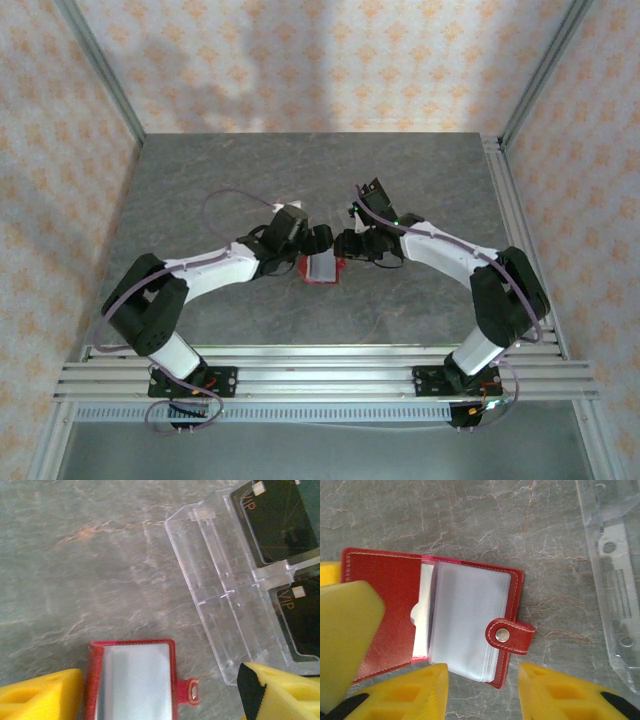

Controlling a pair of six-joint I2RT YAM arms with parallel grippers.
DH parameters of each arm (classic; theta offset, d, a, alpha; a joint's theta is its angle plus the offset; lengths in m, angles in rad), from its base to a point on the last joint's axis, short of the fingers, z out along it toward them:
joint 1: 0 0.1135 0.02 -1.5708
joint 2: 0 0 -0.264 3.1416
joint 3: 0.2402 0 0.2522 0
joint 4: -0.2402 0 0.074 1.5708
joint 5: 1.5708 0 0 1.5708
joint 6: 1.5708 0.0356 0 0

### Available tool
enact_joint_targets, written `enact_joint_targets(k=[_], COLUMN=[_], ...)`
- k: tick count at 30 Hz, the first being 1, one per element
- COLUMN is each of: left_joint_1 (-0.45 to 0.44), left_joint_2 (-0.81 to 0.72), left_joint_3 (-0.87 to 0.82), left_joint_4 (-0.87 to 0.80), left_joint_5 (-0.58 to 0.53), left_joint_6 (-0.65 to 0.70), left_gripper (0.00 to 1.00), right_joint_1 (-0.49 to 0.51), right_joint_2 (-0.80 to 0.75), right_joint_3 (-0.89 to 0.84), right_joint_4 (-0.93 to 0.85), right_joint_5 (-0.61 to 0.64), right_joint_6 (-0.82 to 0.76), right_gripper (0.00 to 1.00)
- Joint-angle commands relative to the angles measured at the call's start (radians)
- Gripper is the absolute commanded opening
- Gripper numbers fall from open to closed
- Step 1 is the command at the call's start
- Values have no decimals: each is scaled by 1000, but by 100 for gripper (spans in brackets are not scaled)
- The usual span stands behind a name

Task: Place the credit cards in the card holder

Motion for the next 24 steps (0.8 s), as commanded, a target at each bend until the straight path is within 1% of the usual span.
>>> enact_joint_targets(k=[1, 5, 7, 10, 11, 18, 24], left_joint_1=[-30, -52, -61, -75, -82, -146, -197], left_joint_2=[63, 137, 166, 191, 193, 115, 61], left_joint_3=[69, 120, 131, 135, 134, 81, 29], left_joint_4=[10, 5, 8, 18, 21, 16, 15], left_joint_5=[13, 13, 16, 24, 23, -40, -84], left_joint_6=[-6, -6, -11, -26, -29, -60, -91], left_gripper=[82, 82, 82, 82, 82, 82, 82], right_joint_1=[-2, -2, -3, -3, -3, -5, -7], right_joint_2=[-74, -127, -156, -210, -228, -354, -391], right_joint_3=[-34, -89, -124, -186, -205, -331, -369], right_joint_4=[3, 33, 62, 120, 133, 142, 134], right_joint_5=[2, -8, -20, -33, -32, -7, 1], right_joint_6=[-6, 7, 21, 48, 58, 99, 104], right_gripper=[38, 30, 24, 16, 15, 14, 14])
